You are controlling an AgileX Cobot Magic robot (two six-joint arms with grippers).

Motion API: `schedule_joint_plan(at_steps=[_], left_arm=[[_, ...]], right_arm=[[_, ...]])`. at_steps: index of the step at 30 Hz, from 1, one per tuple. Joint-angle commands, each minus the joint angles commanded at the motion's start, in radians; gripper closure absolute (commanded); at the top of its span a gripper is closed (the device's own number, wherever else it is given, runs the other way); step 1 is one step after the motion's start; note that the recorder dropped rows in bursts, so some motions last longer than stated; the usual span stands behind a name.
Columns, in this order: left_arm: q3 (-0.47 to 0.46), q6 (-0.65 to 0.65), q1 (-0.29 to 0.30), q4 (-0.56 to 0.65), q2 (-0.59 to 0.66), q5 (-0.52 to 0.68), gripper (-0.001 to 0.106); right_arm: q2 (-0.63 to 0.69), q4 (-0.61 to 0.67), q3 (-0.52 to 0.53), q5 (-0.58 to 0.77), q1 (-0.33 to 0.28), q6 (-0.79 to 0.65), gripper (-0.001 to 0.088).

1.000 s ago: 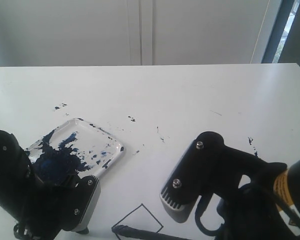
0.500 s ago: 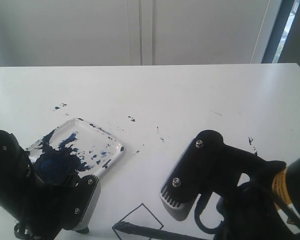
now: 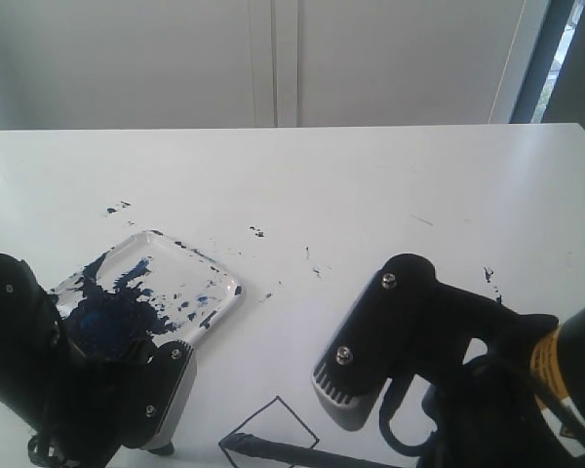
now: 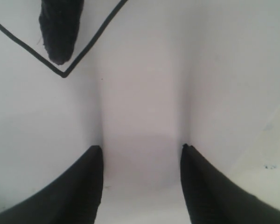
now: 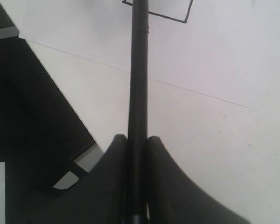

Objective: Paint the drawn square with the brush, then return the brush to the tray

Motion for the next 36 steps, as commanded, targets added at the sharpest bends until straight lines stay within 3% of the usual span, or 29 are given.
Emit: schedule_joint_plan(at_steps=[12, 26, 36], left_arm=[[0.0, 0.0, 0.0, 0.0, 0.0, 0.0, 0.049], [0.0, 0.0, 0.0, 0.0, 0.0, 0.0, 0.049], [0.0, 0.0, 0.0, 0.0, 0.0, 0.0, 0.049]], right_arm=[[0.033, 0.008, 0.0, 0.01, 0.0, 0.008, 0.0868], [0.033, -0.148, 0.0, 0.03, 0.0, 0.113, 0.0868], [0.033, -0.146, 0.0, -0.03, 0.0, 0.113, 0.0868]])
